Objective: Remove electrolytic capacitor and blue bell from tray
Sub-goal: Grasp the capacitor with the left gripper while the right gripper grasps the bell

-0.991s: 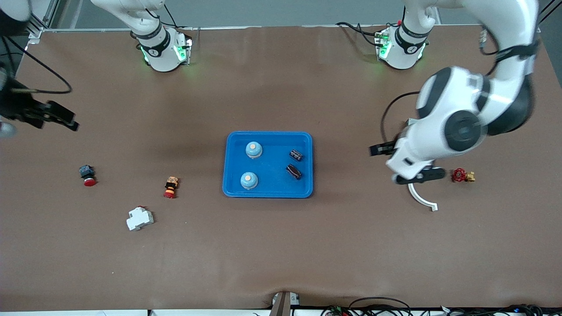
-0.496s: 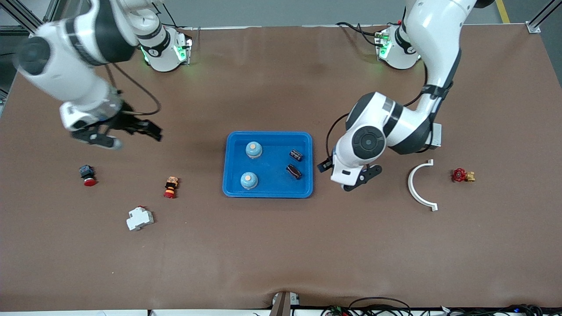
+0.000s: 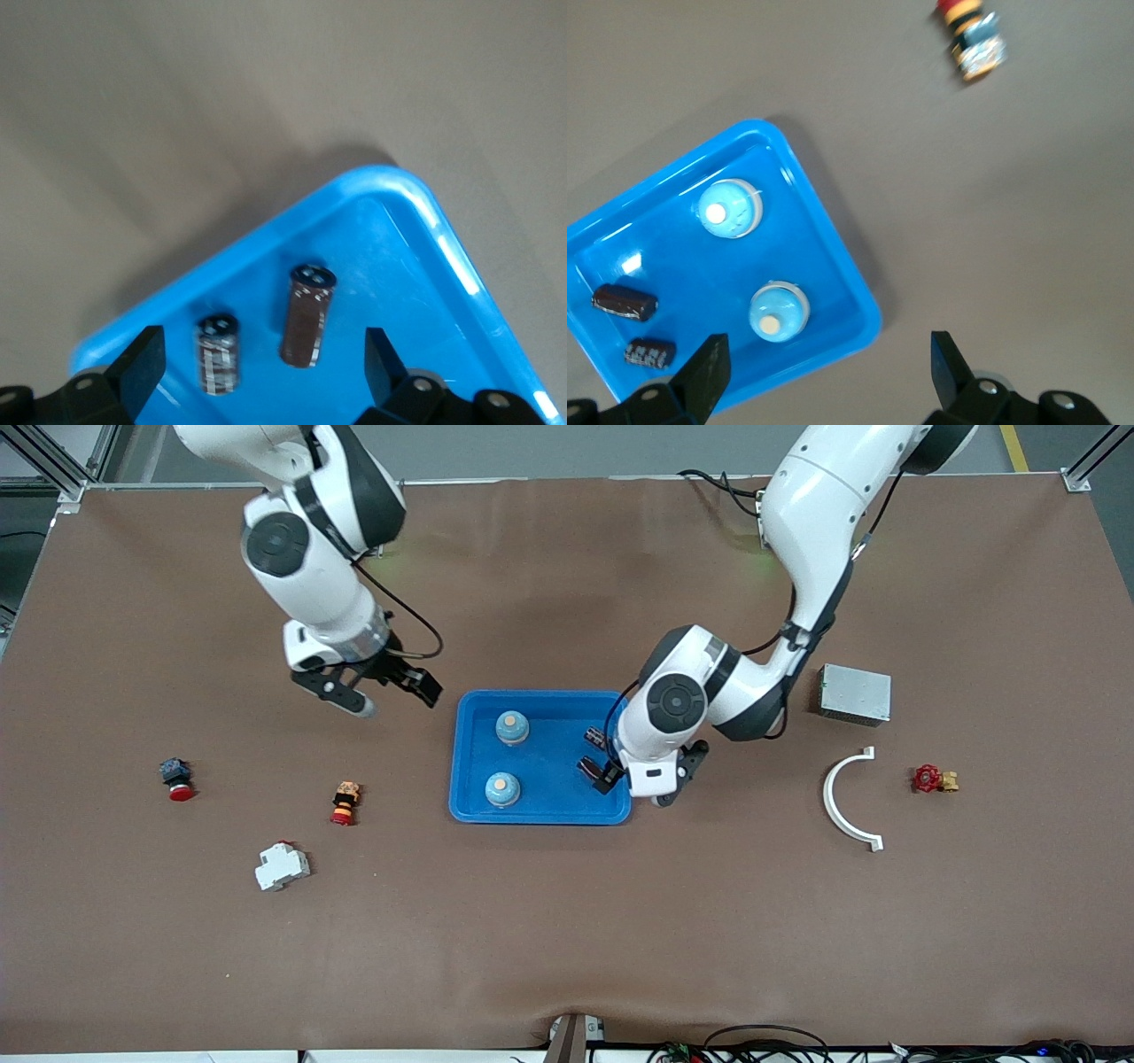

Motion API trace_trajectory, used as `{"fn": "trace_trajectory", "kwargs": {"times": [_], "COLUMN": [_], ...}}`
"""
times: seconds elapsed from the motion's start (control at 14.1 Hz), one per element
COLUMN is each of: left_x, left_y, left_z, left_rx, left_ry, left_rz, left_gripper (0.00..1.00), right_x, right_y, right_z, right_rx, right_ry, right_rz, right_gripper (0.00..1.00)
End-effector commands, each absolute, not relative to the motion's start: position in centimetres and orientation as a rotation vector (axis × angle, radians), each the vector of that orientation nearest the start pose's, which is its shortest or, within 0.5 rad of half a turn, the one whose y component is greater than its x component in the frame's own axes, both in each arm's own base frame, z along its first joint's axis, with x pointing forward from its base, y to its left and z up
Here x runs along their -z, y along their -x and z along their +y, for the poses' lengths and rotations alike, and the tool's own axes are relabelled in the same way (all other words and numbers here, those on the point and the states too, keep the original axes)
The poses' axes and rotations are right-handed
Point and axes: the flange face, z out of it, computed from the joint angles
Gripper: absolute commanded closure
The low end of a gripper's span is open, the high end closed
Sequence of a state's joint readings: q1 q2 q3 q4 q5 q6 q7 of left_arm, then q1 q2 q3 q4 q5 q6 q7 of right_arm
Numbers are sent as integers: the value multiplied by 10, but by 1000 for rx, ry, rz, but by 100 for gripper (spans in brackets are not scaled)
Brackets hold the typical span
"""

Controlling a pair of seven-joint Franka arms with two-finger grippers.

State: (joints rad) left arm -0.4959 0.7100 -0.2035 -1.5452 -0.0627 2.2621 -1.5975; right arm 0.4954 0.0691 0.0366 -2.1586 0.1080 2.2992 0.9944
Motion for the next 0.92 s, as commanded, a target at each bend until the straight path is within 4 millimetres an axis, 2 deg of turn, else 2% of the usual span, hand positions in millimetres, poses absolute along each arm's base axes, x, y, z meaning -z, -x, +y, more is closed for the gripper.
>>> {"fn": "trace_trajectory", "kwargs": {"times": [0.0,0.07,0.21,0.35,0.5,0.64,0.78,0.85], "left_x": [-234,-232,-221,-213,-202,-198,-191,-189], "left_y": [-557,-556,-551,-551,-550,-550,-550,-550], "left_z": [-453,-458,-466,-467,-467,-465,-466,-466], "left_rx": [-225,-209,-184,-158,-124,-122,-118,-115], "left_ry": [2819,2837,2855,2866,2874,2858,2865,2866], "left_rz": [-1665,-1673,-1651,-1644,-1609,-1624,-1630,-1634], "left_gripper": [24,33,36,38,40,48,54,70], "right_x": [-327,-315,-294,-274,-252,-228,-215,-213], "right_y": [-473,-471,-471,-468,-469,-469,-475,-476], "right_z": [318,329,346,367,379,396,408,409], "right_rx": [-34,-49,-77,-83,-46,-25,-9,3], "right_ry": [2922,2938,2953,2961,2979,2992,2997,3004], "right_rz": [847,829,848,866,868,889,910,905], "right_gripper": [0,0,0,0,0,0,0,0]}}
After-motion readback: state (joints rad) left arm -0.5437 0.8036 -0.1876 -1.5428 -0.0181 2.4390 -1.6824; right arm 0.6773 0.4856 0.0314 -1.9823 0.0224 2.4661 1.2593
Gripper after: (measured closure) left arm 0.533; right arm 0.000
